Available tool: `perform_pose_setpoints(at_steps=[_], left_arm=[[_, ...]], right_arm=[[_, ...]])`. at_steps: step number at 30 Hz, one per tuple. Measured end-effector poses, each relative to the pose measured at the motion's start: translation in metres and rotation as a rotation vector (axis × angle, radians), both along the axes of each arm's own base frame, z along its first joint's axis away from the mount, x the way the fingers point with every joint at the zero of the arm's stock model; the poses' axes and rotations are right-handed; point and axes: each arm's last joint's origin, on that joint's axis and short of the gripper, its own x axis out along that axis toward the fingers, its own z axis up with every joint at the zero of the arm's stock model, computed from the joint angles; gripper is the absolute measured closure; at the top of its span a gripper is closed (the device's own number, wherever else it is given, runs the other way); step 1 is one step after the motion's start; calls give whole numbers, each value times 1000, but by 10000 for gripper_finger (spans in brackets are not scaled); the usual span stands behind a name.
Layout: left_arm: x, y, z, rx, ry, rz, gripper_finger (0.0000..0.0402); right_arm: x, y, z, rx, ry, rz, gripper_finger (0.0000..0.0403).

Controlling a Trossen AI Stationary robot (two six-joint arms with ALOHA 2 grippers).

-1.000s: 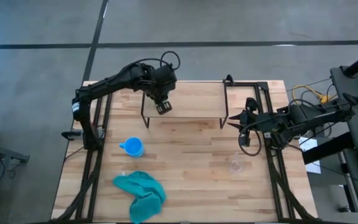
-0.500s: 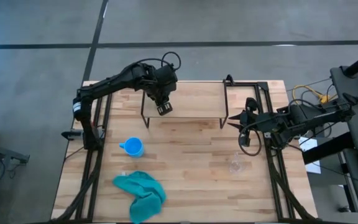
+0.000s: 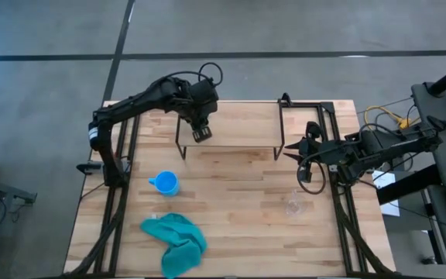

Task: Stack small to large cups/mugs on shelf
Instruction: Put the green cup on the shelf, then put the blue cup on the shelf

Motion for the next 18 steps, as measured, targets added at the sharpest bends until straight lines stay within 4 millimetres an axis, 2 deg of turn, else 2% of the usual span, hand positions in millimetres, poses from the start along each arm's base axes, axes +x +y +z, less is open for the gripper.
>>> perform_pose_setpoints(at_steps=[5, 11, 18], left_arm=[[-11, -3, 12, 25, -34, 14, 340], [-31, -12, 41, 42, -146, 3, 340], [-66, -33, 72, -111, -312, 18, 340]], right_arm=[[0, 0, 0, 0, 0, 0, 314], [0, 0, 0, 0, 1, 0, 314], [0, 0, 0, 0, 0, 0, 314]])
